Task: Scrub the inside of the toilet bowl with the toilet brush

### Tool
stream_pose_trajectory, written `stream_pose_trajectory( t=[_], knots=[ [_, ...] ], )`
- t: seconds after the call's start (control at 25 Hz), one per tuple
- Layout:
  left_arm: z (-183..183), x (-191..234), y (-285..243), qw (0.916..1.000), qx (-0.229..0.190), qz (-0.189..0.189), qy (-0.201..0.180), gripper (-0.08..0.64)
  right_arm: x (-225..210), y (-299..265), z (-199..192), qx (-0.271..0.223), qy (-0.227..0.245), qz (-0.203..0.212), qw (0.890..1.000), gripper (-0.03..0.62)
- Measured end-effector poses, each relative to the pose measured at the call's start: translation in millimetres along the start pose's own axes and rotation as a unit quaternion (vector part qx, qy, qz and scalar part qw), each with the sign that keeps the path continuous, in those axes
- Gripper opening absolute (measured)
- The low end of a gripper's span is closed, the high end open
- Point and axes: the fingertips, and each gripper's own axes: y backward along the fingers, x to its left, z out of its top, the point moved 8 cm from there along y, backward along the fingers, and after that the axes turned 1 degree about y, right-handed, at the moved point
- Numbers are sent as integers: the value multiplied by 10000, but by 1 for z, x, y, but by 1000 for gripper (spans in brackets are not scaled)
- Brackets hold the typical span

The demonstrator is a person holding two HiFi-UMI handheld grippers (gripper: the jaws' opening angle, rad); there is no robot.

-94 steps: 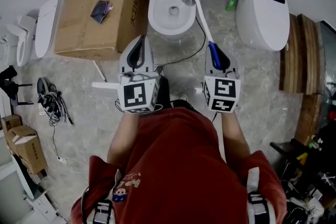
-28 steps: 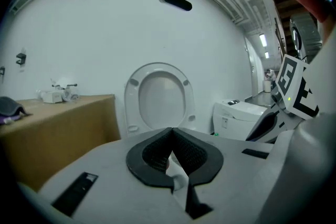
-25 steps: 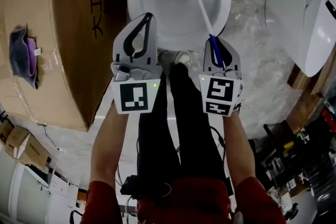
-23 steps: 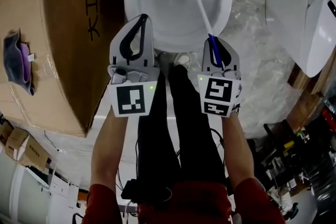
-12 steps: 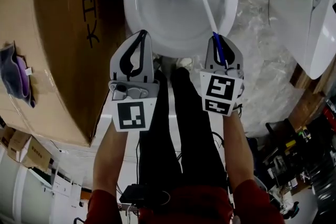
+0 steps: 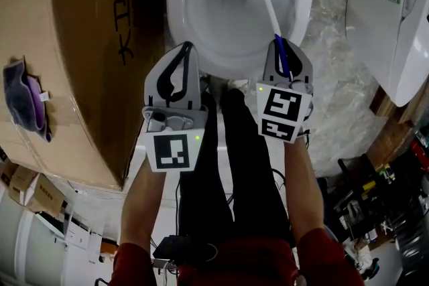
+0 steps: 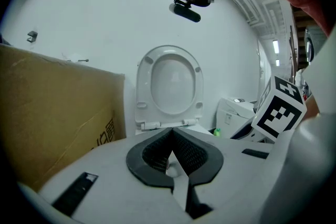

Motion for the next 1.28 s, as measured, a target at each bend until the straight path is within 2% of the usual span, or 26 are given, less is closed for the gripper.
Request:
stream_pose_trajectory(
  t=[0.6, 0.8, 1.28],
  knots=[
    [-5, 2, 10, 9999, 99, 47, 74, 12, 30, -16, 23, -144, 289, 380, 9988, 63],
    [-7, 8, 16, 9994, 69, 224, 241, 12, 45, -16, 25, -212, 469, 544, 9972, 63],
    [-14, 12, 33, 9991, 80, 338, 227, 12, 69, -1, 16, -309, 625, 758, 9947, 63]
  ],
)
